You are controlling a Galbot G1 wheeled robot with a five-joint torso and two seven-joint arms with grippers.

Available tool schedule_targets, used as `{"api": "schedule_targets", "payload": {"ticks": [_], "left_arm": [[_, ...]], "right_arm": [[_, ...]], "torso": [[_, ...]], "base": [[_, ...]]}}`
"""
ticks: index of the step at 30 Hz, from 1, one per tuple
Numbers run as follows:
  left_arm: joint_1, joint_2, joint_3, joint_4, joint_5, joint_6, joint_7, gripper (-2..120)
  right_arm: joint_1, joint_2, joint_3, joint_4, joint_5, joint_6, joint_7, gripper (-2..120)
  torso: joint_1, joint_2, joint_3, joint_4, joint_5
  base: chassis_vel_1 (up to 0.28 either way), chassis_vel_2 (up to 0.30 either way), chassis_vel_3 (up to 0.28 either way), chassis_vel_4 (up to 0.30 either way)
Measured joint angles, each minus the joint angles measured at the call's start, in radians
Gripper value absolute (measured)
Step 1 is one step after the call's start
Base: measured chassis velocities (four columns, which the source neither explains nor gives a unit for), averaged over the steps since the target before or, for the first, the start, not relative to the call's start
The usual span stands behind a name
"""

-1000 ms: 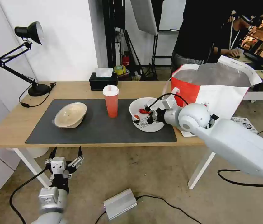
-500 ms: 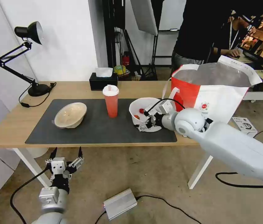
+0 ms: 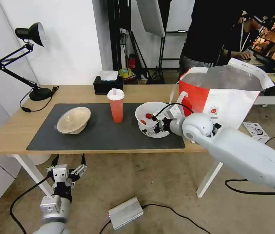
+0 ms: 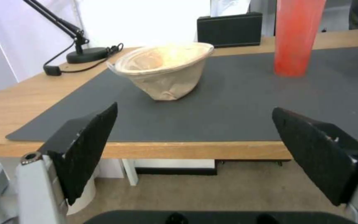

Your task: Pick up the trash from the table and place it into the takeout bag.

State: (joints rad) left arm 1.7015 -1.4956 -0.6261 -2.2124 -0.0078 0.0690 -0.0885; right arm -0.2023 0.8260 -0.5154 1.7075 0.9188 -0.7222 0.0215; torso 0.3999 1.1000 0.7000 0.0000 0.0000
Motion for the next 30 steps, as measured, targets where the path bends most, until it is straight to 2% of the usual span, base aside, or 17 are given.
{"api": "schedule_targets", "payload": {"ticks": [23,26,29,30], "left_arm": [[-0.007,0.001,0.006,0.008,0.000,-0.001,0.000,100],[-0.007,0.001,0.006,0.008,0.000,-0.001,0.000,100],[-0.007,0.001,0.006,0.008,0.000,-0.001,0.000,100],[-0.007,0.001,0.006,0.008,0.000,-0.001,0.000,100]], "right_arm": [[0.006,-0.003,-0.004,-0.030,-0.008,0.001,0.016,100],[0.007,0.001,-0.006,-0.026,-0.007,0.001,0.021,97],[0.007,0.005,-0.007,-0.025,-0.007,0.001,0.026,85],[0.007,0.005,-0.007,-0.025,-0.007,0.001,0.026,85]], "torso": [[0.000,0.000,0.000,0.0000,0.0000],[0.000,0.000,0.000,0.0000,0.0000],[0.000,0.000,0.000,0.0000,0.0000],[0.000,0.000,0.000,0.0000,0.0000]], "base": [[0.000,0.000,0.000,0.000],[0.000,0.000,0.000,0.000],[0.000,0.000,0.000,0.000],[0.000,0.000,0.000,0.000]]}}
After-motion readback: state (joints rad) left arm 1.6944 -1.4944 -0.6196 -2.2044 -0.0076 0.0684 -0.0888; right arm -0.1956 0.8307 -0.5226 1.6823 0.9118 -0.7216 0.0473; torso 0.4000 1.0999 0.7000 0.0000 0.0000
